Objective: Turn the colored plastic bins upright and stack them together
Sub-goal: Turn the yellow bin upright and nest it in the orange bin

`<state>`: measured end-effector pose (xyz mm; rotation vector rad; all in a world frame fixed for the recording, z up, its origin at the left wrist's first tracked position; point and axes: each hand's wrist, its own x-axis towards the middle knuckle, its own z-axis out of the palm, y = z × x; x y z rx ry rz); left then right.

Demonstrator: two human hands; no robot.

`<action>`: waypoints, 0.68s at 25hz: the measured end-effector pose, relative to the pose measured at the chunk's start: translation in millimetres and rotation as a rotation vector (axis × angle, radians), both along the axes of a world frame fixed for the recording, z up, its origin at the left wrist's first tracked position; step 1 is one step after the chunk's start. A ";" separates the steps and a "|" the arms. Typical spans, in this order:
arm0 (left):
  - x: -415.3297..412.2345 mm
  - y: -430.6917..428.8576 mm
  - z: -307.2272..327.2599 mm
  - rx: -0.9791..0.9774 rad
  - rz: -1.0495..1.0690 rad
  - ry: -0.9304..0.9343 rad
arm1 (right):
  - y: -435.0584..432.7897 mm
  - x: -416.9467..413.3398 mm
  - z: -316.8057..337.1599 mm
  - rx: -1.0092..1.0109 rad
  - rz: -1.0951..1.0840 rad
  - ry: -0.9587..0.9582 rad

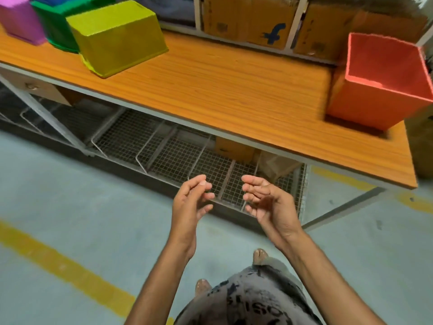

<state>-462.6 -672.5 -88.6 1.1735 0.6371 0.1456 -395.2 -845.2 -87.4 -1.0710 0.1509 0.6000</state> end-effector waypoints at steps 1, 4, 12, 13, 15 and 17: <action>-7.0 15.6 -0.1 -0.051 0.045 0.002 | 16.8 -3.8 -1.3 -0.006 0.031 0.015; -17.3 60.4 -0.8 -0.038 0.117 0.007 | 64.5 -3.2 -1.7 -0.062 0.109 0.003; 14.1 209.6 3.8 0.081 0.239 0.023 | 219.7 54.1 -5.7 -0.069 0.230 -0.089; 24.3 230.4 7.1 0.101 0.249 0.019 | 241.0 66.5 -4.5 -0.064 0.232 -0.099; 48.2 274.0 15.8 0.138 0.271 -0.001 | 285.6 95.7 1.5 -0.084 0.242 -0.146; 75.2 318.9 26.2 0.170 0.296 -0.010 | 331.0 128.1 8.3 -0.143 0.252 -0.216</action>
